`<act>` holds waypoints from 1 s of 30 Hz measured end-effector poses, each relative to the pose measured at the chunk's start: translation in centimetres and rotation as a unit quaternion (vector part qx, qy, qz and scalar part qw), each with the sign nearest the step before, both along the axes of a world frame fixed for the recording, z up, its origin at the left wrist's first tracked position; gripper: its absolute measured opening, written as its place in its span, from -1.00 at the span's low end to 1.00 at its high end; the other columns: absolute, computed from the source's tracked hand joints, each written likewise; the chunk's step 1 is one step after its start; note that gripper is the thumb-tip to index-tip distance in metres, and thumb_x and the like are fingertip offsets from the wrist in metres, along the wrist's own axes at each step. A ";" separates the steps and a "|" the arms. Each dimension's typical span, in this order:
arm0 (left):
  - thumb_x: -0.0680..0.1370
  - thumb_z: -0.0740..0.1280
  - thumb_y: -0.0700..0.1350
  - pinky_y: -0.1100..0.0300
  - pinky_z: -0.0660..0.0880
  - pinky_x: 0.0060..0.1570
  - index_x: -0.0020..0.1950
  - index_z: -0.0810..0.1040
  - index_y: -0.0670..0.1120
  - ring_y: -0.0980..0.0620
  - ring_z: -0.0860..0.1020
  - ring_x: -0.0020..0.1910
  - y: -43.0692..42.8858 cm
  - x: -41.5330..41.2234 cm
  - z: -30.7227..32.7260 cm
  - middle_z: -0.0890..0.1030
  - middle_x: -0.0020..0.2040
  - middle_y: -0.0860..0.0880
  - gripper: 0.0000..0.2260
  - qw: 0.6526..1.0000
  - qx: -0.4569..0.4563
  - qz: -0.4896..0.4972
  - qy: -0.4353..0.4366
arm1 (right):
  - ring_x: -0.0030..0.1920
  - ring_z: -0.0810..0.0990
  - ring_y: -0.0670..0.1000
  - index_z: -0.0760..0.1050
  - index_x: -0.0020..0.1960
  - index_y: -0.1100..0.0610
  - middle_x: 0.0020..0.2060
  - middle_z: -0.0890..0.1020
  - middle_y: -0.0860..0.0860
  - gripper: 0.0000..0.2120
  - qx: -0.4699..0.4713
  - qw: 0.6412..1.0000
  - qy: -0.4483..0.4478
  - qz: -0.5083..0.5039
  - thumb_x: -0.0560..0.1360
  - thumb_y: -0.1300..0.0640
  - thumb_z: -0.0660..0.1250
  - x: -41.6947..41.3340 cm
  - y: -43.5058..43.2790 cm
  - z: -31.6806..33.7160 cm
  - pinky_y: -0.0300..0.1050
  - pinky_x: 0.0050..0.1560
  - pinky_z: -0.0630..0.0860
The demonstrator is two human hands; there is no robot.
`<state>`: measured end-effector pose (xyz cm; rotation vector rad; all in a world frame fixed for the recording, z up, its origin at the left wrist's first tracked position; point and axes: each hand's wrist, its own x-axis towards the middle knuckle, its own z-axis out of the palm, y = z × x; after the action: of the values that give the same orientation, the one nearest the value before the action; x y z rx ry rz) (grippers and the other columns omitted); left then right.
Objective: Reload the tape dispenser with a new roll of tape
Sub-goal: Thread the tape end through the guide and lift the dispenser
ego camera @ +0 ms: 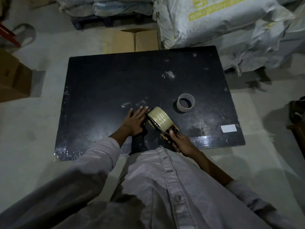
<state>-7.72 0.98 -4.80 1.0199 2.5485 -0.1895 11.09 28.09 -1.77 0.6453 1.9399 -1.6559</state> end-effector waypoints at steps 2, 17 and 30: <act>0.54 -0.22 0.28 -0.41 -0.06 0.71 0.85 -0.07 -0.02 -0.08 -0.20 0.82 0.3 0.2 0.3 -0.28 0.82 0.02 -0.13 1.000 -0.007 0.007 -0.016 | -0.41 0.44 -0.02 0.62 0.07 0.35 -0.37 0.54 0.04 -0.06 0.009 1.000 0.001 -0.007 0.57 -0.61 0.23 0.0 -0.1 0.1 -0.10 -0.35 0.34; 0.77 0.14 0.13 -0.60 -0.06 0.63 0.83 -0.19 0.15 -0.25 -0.32 0.79 1.1 3.3 0.0 -0.39 0.80 -0.05 -0.29 0.995 -0.032 0.047 -0.076 | -0.43 0.41 -0.03 0.59 -0.11 0.12 -0.36 0.48 0.08 -0.32 0.033 0.998 0.027 -0.043 0.59 -0.54 0.29 4.7 0.5 0.2 -0.16 -0.43 0.33; 0.79 0.14 0.10 -0.52 -0.05 0.67 0.78 -0.25 0.34 -0.31 -0.25 0.80 3.4 9.6 0.3 -0.37 0.80 -0.15 -0.30 0.997 -0.027 0.016 -0.068 | -0.36 0.54 0.01 0.71 -0.14 0.19 -0.31 0.71 0.14 -0.35 0.087 0.985 0.026 -0.148 0.61 -0.42 0.35 17.6 4.6 -1.7 -0.06 -0.31 0.43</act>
<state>1.91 4.35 -4.48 0.9376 2.4223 -0.1721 28.74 32.74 -3.49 1.0100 2.1248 -1.6984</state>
